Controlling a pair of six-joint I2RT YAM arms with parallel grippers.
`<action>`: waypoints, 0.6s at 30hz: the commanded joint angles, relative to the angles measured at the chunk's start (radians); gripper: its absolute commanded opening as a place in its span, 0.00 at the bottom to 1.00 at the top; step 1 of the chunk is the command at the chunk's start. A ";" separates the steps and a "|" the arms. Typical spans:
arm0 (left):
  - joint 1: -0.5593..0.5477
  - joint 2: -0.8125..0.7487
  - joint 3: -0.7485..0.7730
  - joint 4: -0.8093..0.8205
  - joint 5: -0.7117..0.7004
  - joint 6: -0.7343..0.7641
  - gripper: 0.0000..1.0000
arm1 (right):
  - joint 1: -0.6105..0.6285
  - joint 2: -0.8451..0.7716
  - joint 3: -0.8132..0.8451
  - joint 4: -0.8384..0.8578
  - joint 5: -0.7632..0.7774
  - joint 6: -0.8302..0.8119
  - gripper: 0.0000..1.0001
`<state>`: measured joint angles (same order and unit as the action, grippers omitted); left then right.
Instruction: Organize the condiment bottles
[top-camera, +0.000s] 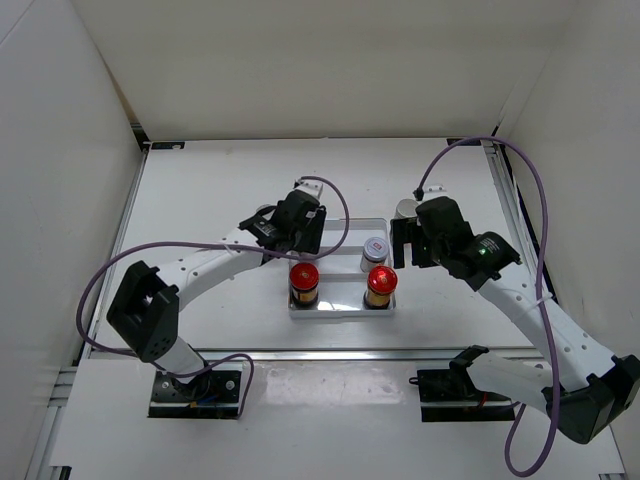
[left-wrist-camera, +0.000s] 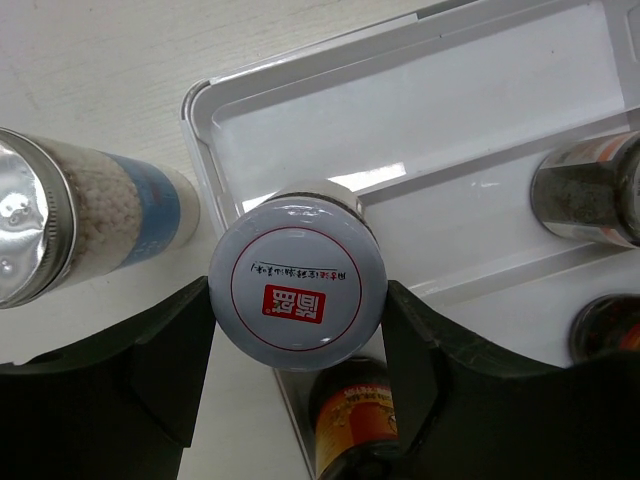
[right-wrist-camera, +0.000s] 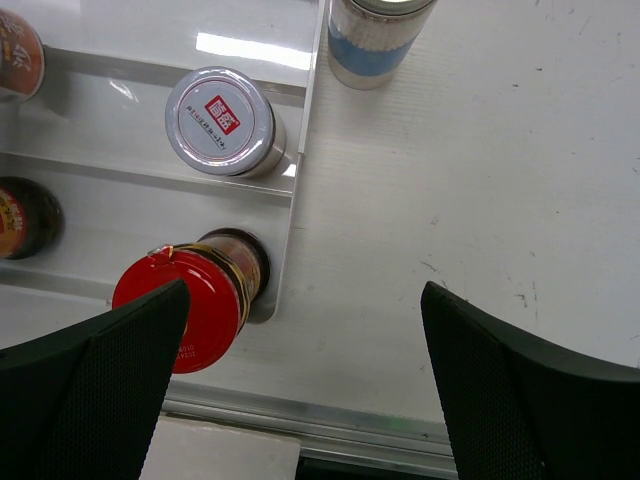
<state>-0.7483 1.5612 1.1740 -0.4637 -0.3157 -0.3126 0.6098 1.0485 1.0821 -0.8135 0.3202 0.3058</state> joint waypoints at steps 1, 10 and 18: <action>-0.020 -0.010 0.029 0.023 -0.002 -0.020 0.11 | -0.002 -0.018 -0.004 -0.004 0.020 -0.007 0.99; -0.029 -0.019 -0.022 0.023 -0.002 -0.052 0.11 | -0.002 -0.008 -0.004 -0.004 0.020 0.012 0.99; -0.060 -0.096 -0.031 0.023 -0.002 -0.052 0.11 | -0.002 -0.008 -0.013 -0.013 0.029 0.012 0.99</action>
<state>-0.8013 1.5444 1.1393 -0.4660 -0.3183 -0.3511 0.6102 1.0489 1.0817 -0.8162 0.3305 0.3103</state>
